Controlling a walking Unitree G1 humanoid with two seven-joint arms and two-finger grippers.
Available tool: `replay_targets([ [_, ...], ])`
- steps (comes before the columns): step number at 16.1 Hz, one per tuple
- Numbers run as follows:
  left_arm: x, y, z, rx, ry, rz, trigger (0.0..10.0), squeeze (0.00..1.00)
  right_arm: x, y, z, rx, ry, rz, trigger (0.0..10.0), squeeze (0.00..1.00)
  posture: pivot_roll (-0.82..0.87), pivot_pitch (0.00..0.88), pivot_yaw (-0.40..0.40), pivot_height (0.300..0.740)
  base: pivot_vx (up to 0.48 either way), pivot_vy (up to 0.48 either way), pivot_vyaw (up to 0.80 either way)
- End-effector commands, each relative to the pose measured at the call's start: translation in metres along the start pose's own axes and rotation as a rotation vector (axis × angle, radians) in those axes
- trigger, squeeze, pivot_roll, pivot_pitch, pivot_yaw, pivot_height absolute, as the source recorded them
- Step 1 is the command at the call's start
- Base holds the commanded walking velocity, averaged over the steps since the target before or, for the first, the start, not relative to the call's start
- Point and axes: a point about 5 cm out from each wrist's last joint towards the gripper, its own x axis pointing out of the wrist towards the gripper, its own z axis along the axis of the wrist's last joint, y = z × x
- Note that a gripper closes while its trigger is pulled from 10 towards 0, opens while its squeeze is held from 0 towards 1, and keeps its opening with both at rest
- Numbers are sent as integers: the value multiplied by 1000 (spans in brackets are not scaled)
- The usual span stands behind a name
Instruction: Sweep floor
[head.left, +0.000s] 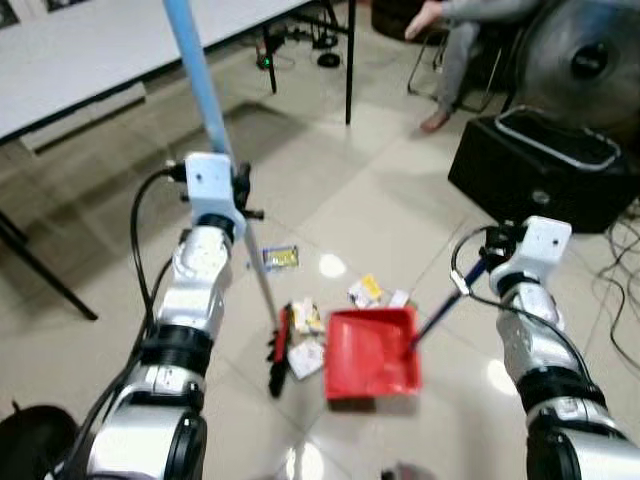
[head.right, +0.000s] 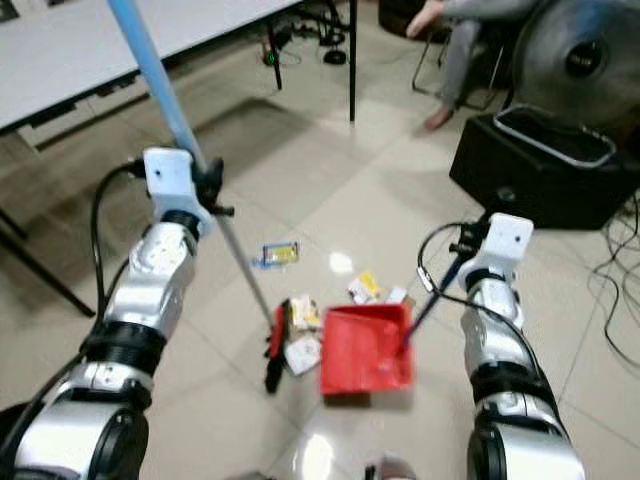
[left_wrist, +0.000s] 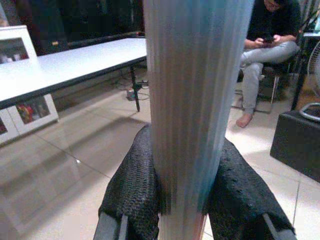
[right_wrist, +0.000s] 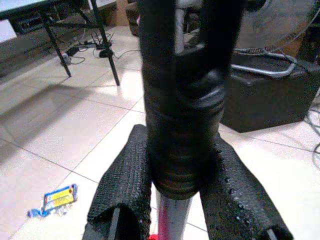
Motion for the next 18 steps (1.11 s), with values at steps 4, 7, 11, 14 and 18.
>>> replay_targets([
  [4, 2, -2, 11, 19, -51, -9, 10000, 0, 3, -3, 16, 10, -74, -8, 10000, 0, -83, 36, 59, 740, 277, 0, 0],
  [7, 2, -2, 12, 20, -52, -9, 10000, 0, 2, -4, 16, 13, -75, -5, 10000, 0, -86, 47, 58, 740, 281, 0, 0],
  [11, 2, -2, 12, 20, -52, -8, 10000, 0, 1, -7, 16, 11, -76, -16, 10000, 0, -84, 58, 56, 740, 280, 0, 0],
  [14, 1, -1, 11, 23, -48, -8, 10000, 0, -1, -11, 16, 7, -77, -24, 10000, 0, -85, 69, 59, 740, 282, 0, 0],
  [18, 1, 0, 10, 28, -40, -13, 10000, 0, -2, -21, 17, 0, -77, -52, 10000, 0, -87, 80, 65, 740, 282, 0, 0],
])
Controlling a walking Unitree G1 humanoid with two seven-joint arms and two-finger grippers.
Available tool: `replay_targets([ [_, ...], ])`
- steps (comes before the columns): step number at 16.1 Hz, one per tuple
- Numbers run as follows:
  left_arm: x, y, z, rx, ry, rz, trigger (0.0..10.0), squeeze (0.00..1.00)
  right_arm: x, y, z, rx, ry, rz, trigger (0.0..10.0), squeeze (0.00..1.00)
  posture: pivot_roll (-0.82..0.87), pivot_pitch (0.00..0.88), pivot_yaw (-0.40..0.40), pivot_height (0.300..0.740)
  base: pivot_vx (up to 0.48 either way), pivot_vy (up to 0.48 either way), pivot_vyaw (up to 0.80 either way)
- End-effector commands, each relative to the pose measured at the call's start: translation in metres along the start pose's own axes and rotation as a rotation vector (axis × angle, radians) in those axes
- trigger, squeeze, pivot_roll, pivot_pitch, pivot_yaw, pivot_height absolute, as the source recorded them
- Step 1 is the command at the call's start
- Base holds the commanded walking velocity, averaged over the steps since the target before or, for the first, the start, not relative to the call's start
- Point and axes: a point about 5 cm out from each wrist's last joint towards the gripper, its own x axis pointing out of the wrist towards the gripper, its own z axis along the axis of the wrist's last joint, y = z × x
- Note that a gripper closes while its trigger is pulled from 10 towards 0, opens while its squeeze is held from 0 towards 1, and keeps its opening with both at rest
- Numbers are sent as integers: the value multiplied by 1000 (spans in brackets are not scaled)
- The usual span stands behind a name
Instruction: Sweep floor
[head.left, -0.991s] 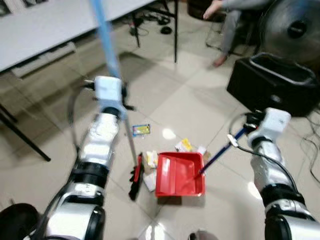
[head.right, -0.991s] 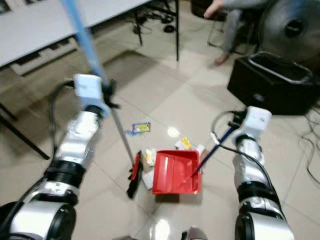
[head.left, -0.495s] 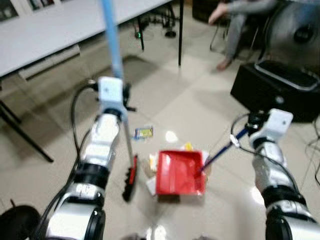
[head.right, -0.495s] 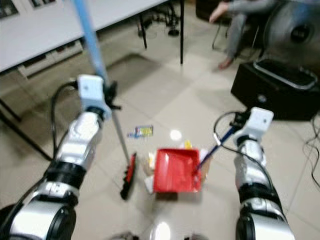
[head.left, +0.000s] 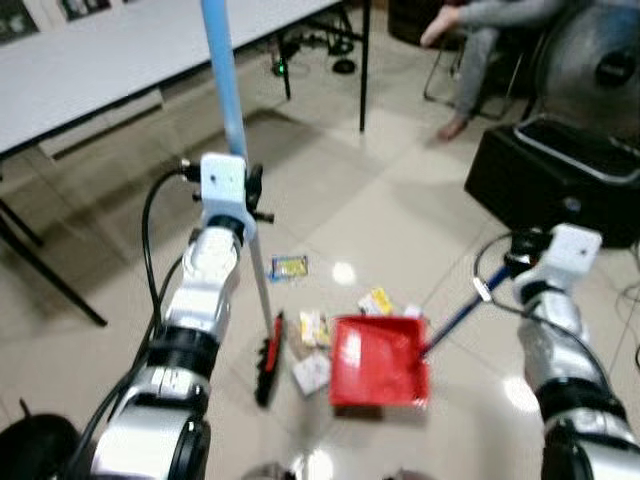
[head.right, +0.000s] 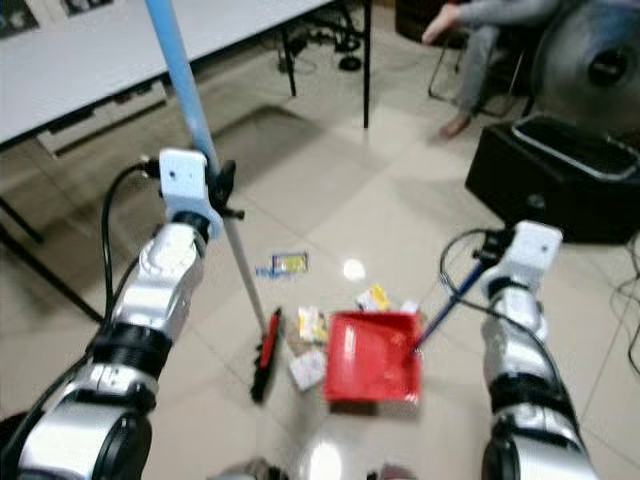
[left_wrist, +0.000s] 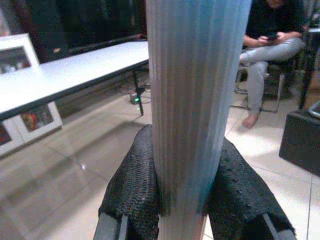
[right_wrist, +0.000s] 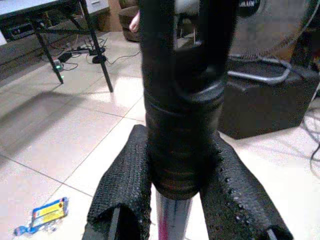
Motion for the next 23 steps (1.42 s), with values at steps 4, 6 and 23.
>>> replay_targets([
  [4, 3, 6, 11, 16, -39, 7, 10000, 0, 2, 7, 11, 27, -46, 17, 10000, 0, -84, 81, 72, 740, 278, 0, -508],
  [6, 3, 6, 11, 17, -40, 7, 10000, 0, 2, 8, 10, 29, -50, 17, 10000, 0, -83, 82, 74, 740, 279, 0, 0],
  [23, 1, 18, 18, 76, -60, -9, 10000, 0, -3, -8, 11, -20, -48, 5, 10000, 0, -75, 85, 86, 740, 99, 0, 0],
])
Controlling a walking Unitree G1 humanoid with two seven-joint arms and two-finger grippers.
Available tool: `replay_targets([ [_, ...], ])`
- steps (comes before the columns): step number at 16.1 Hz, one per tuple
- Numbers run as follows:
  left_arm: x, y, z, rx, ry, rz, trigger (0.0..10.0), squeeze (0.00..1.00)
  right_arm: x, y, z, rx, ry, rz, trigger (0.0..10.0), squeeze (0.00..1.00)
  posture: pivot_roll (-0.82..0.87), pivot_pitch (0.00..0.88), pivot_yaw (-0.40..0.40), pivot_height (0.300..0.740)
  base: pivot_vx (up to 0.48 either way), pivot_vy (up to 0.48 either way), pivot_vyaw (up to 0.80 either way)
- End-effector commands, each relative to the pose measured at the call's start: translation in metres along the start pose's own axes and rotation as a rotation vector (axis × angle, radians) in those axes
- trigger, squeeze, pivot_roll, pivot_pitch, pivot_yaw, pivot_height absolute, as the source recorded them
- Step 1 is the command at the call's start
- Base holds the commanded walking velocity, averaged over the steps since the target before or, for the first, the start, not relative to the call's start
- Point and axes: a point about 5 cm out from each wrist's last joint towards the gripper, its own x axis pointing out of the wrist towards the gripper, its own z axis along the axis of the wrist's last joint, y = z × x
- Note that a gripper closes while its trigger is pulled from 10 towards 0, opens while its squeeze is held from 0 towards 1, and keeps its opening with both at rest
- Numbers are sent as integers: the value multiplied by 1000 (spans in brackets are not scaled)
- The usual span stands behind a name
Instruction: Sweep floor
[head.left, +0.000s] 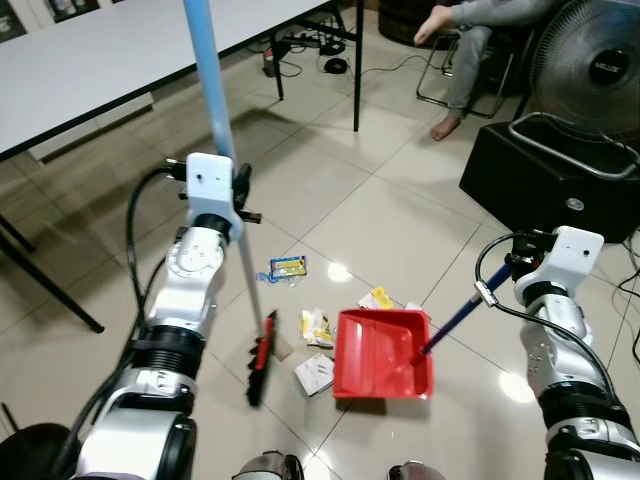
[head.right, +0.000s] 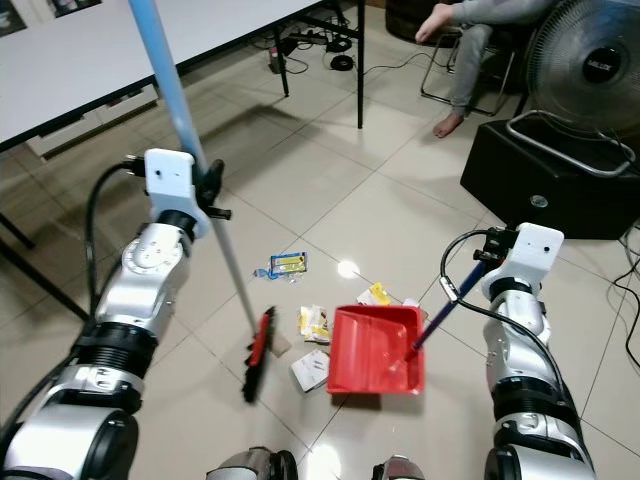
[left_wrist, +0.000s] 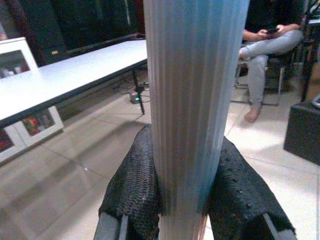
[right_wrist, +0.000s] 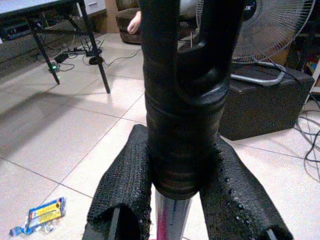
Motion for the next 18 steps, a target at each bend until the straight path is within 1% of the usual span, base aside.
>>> replay_targets([
  [1, 4, 6, 20, 42, -77, -9, 10000, 0, 1, -7, 11, -14, -45, -6, 10000, 0, -75, 89, 90, 740, 0, 0, 0],
  [3, 6, 13, 27, 68, -91, -9, 10000, 0, 0, -13, 13, -33, -49, -10, 10000, 0, -76, 93, 95, 740, 0, 0, 0],
  [4, 8, 19, 30, 103, -94, -14, 10000, 0, -1, -20, 13, -52, -46, -15, 10000, 0, -75, 98, 102, 740, 0, 0, 0],
  [5, 9, 23, 30, 127, -92, -19, 10000, 0, -2, -23, 12, -64, -41, -17, 10000, 0, -75, 100, 104, 740, 0, 0, 0],
  [8, 9, 34, 26, 207, -71, -39, 10000, 0, -7, -31, 5, -100, -15, -19, 10000, 0, -61, 125, 122, 740, 0, 0, 0],
  [9, 9, 37, 25, 226, -62, -46, 10000, 0, -9, -34, 4, -114, -9, -19, 10000, 0, -59, 143, 133, 740, 0, 0, 0],
  [10, 7, 43, 23, 257, -48, -61, 10000, 0, -14, -39, 2, -127, -12, -24, 10000, 0, -59, 179, 156, 740, 0, 0, 0],
  [11, 7, 42, 24, 278, -43, -81, 10000, 0, -18, -41, 1, -129, -14, -31, 10000, 0, -54, 203, 170, 740, 0, 0, 0],
  [12, 9, 38, 27, 285, -49, -108, 10000, 0, -22, -42, -2, -140, -13, -36, 10000, 0, -46, 225, 182, 740, 0, 0, 0],
  [14, 9, 35, 29, 302, -59, -136, 10000, 0, -25, -41, -4, -135, -19, -40, 10000, 0, -36, 251, 195, 740, 0, 0, 0],
  [15, 10, 26, 33, 305, -74, -175, 10000, 0, -29, -37, -7, -110, -31, -58, 10000, 0, -20, 295, 222, 740, 0, 0, 0],
  [17, 11, 20, 35, 287, -80, -191, 10000, 0, -31, -30, -9, -104, -35, -57, 10000, 0, -20, 324, 236, 740, 0, 0, 0],
  [18, 12, 9, 32, 266, -76, -209, 10000, 0, -31, -22, -11, -104, -33, -43, 10000, 0, -24, 338, 234, 740, 0, 0, 0],
])
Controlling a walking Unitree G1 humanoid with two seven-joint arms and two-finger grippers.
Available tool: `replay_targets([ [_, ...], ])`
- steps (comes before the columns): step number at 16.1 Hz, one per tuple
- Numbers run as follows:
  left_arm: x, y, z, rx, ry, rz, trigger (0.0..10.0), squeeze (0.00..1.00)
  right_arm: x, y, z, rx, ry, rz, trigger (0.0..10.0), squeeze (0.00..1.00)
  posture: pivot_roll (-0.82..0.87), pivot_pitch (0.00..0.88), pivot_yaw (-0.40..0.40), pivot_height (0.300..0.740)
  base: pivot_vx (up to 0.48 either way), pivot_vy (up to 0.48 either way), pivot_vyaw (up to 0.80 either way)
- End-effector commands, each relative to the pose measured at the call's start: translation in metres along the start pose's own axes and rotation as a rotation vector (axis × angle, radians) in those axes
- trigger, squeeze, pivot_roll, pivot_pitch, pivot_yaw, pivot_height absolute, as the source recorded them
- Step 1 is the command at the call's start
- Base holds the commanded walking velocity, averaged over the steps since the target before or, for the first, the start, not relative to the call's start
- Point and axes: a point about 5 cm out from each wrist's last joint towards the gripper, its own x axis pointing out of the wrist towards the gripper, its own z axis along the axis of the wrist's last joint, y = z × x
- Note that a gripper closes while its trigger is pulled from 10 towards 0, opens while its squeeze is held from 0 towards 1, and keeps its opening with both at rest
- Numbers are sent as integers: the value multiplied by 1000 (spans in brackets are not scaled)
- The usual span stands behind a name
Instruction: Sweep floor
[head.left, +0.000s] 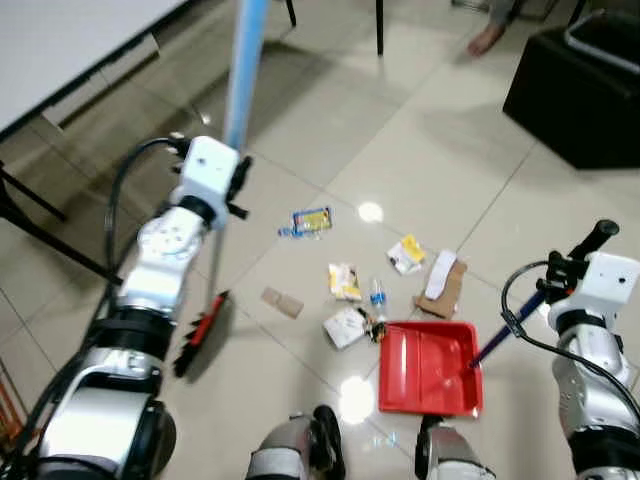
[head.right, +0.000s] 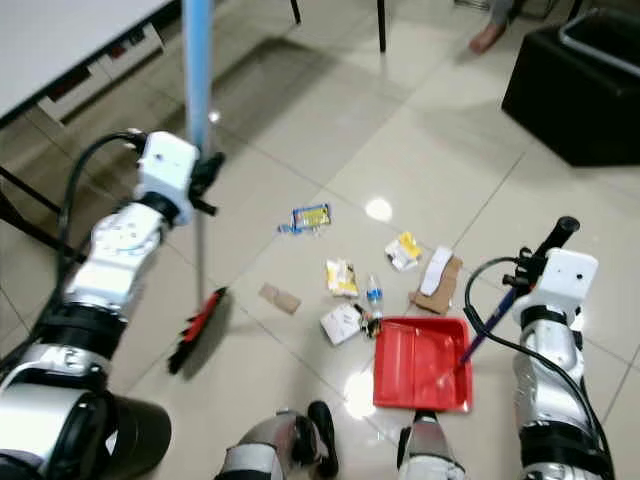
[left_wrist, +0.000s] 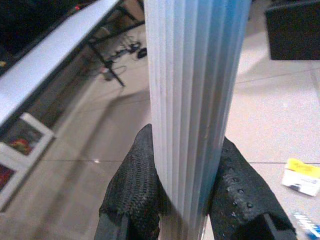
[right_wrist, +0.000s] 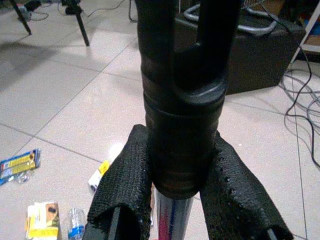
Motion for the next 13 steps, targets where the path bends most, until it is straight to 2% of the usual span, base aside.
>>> replay_targets([
  [1, 3, 1, 15, 17, -54, -3, 10000, 0, -5, 9, -7, 8, 29, 12, 10000, 0, -30, 339, 232, 740, 0, 0, 0],
  [5, 6, 3, 22, 0, -81, 17, 10000, 0, 0, -5, 14, -12, -41, -8, 10000, 0, -56, 326, 204, 740, 0, 0, 0],
  [6, 6, 5, 23, -2, -87, 32, 10000, 0, 3, -19, 25, -55, -79, -46, 10000, 0, -61, 313, 195, 740, 0, 0, 0],
  [8, 7, 6, 24, -2, -87, 37, 10000, 0, 6, -30, 31, -62, -92, -82, 10000, 0, -65, 303, 189, 740, 0, 0, 0],
  [9, 8, 4, 25, -7, -88, 43, 10000, 0, 12, -41, 41, -62, -112, -121, 10000, 0, -70, 290, 183, 740, 0, 0, 0],
  [13, 14, -3, 28, -33, -103, 58, 10000, 0, 22, -40, 61, -55, -168, -106, 10000, 0, -99, 251, 150, 740, 0, 0, 0],
])
